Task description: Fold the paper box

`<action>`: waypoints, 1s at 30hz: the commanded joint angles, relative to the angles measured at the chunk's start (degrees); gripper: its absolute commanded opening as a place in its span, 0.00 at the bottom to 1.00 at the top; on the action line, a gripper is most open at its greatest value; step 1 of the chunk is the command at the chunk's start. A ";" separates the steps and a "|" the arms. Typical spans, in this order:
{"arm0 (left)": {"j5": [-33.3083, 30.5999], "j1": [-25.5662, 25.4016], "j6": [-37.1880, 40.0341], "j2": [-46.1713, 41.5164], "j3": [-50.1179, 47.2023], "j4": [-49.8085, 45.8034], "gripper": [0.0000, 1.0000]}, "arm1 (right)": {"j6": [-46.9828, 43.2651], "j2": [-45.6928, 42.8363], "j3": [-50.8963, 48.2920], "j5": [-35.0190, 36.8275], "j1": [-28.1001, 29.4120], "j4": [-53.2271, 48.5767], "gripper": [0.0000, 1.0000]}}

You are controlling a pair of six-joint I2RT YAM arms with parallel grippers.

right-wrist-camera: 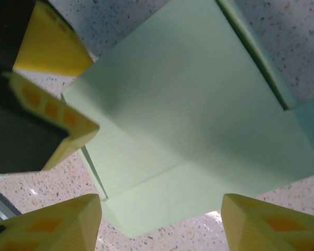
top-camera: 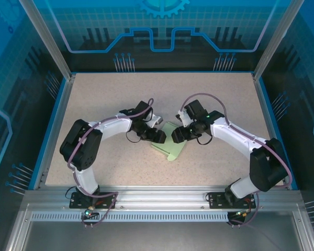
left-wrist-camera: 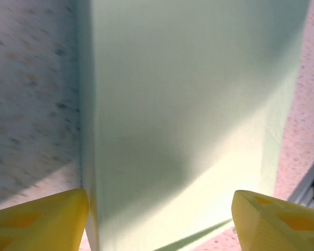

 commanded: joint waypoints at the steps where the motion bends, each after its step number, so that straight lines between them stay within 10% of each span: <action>1: -0.61 0.05 -3.60 -3.52 -1.83 4.03 0.74 | 3.28 -1.80 -3.09 -0.47 -0.63 0.59 0.63; 15: -4.18 0.79 -3.98 2.76 2.50 4.03 0.65 | 9.08 -3.14 -19.59 -15.97 -9.24 20.94 0.66; 30: -4.90 0.80 -5.26 3.55 -0.06 6.51 0.52 | 13.26 5.03 -21.99 -21.69 -9.83 36.72 0.39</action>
